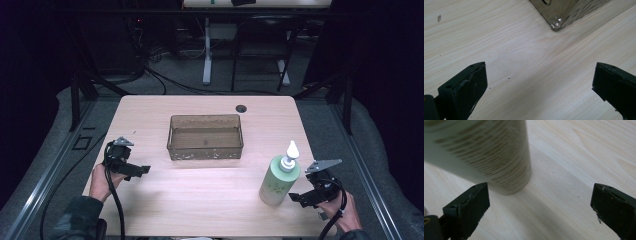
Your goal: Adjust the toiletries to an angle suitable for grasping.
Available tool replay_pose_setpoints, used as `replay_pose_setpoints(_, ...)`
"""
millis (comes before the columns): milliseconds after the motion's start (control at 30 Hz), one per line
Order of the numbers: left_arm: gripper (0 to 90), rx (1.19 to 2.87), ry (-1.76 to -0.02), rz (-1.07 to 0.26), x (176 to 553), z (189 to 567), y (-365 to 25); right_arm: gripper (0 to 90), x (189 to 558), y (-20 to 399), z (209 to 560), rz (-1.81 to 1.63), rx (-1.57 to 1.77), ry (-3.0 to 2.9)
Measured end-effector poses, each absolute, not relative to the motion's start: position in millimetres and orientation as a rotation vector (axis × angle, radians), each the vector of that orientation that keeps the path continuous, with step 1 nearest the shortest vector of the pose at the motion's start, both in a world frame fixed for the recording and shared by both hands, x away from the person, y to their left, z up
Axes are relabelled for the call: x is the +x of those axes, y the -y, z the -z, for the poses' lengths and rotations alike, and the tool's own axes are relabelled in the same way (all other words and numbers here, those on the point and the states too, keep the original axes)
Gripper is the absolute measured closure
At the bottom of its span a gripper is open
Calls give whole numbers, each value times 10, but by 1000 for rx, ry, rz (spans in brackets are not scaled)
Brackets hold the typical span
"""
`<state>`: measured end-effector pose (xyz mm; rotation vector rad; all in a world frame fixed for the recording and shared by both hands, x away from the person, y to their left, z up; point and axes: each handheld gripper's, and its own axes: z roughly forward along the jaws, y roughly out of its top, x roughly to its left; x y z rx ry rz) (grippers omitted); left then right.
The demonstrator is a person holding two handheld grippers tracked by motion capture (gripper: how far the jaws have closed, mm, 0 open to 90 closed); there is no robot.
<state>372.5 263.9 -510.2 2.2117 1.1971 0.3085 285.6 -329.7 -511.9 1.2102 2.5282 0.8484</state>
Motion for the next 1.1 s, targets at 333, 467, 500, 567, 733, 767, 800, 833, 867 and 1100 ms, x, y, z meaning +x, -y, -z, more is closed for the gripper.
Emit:
replay_pose_setpoints(333, 0, 2223, -1191, -306, 3727, 5110, -2633, 39, 2695, 3169, 4979, -1040, 1083, -2522)
replay_pose_setpoints(467, 0, 2224, -1191, -302, 3726, 5109, -2630, 56, 2689, 3143, 4953, -1084, 1054, -2515)
replay_pose_setpoints(500, 0, 2225, -1192, -304, 3726, 5112, -2627, 65, 2687, 3133, 4949, -1096, 1049, -2513)
replay_pose_setpoints(567, 0, 2226, -1193, -306, 3727, 5114, -2623, 78, 2682, 3107, 4938, -1112, 1034, -2508)
replay_pose_setpoints(733, 0, 2231, -1189, -304, 3729, 5116, -2617, 116, 2685, 3043, 4925, -1145, 1004, -2498)
replay_pose_setpoints(767, 0, 2231, -1190, -307, 3729, 5116, -2616, 119, 2687, 3032, 4925, -1144, 1003, -2491)
replay_pose_setpoints(800, 0, 2231, -1190, -307, 3730, 5116, -2616, 124, 2687, 3024, 4926, -1146, 1011, -2483)
replay_pose_setpoints(833, 0, 2231, -1192, -305, 3728, 5117, -2615, 139, 2692, 3025, 4926, -1147, 1007, -2474)
replay_pose_setpoints(867, 0, 2231, -1193, -306, 3728, 5116, -2614, 148, 2700, 3023, 4929, -1148, 1012, -2464)
replay_pose_setpoints(1100, 0, 2235, -1191, -308, 3732, 5120, -2608, 159, 2721, 2983, 4938, -1142, 1009, -2456)
